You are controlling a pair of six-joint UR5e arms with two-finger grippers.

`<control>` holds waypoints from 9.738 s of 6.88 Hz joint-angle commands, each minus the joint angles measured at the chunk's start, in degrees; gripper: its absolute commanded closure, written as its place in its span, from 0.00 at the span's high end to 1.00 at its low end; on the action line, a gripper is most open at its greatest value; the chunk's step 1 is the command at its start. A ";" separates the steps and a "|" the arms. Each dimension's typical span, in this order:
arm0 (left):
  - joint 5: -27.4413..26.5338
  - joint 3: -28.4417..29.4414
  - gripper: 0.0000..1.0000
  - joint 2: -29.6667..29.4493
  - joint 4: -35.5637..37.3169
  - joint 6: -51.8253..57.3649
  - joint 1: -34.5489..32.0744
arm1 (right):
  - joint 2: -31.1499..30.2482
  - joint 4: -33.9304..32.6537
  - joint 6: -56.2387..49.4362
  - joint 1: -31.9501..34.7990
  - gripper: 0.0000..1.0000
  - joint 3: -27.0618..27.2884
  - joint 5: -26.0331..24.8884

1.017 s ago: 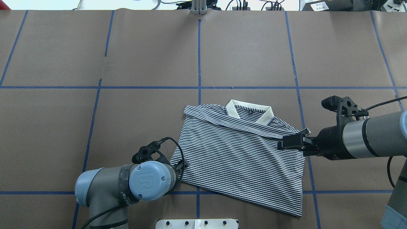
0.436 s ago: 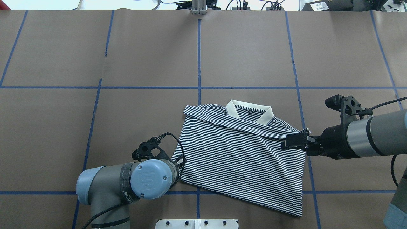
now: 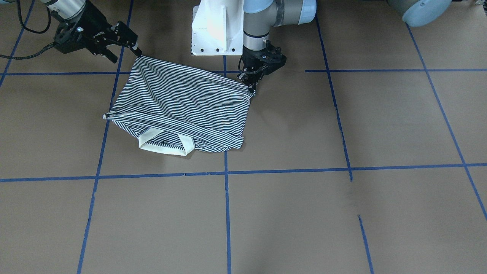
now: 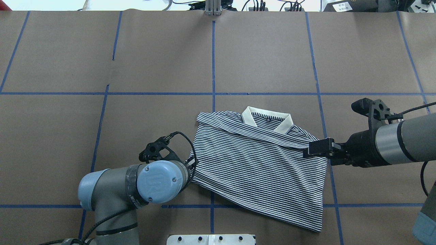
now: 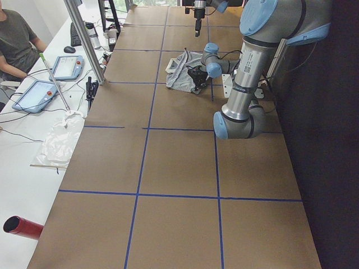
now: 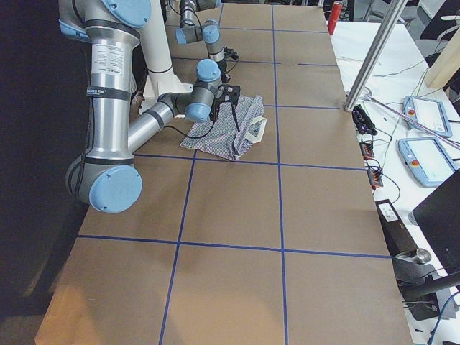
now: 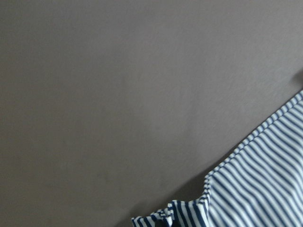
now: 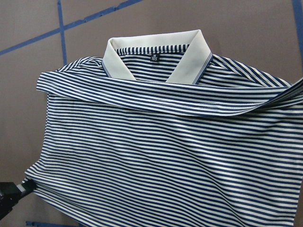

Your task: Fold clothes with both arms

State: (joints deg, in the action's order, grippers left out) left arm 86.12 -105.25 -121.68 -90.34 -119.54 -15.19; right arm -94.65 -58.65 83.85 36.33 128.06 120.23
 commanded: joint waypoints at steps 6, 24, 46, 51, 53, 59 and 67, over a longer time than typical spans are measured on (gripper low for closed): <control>-4.90 12.66 0.00 -0.57 -12.69 13.06 -13.71 | 0.26 -0.07 -0.26 1.90 1.00 -0.44 1.15; 8.44 24.29 1.00 -10.01 -21.42 44.83 -26.12 | 10.94 -7.48 -8.75 -0.91 1.00 -11.33 -7.63; 18.56 -2.15 1.00 3.91 -6.34 44.39 -25.68 | 24.56 -39.53 -33.12 -8.40 1.00 -19.03 -16.69; 18.47 -1.71 1.00 4.35 -6.60 45.27 -25.68 | 38.21 -36.47 -34.63 -7.86 1.00 -26.09 -17.39; 18.47 -1.71 1.00 4.35 -6.60 45.18 -25.68 | 40.51 -34.51 -34.63 -8.55 1.00 -31.38 -17.14; 18.56 -1.98 1.00 4.43 -6.60 45.18 -25.77 | 37.44 -38.03 -34.54 -11.55 1.00 -30.77 -16.78; 18.47 -1.80 1.00 4.43 -6.69 45.18 -25.77 | 37.35 -38.03 -33.84 -13.04 1.00 -30.59 -15.99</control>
State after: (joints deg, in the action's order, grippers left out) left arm 104.60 -107.05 -117.25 -97.03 -74.35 -40.96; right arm -57.22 -96.69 49.91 23.89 97.46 104.22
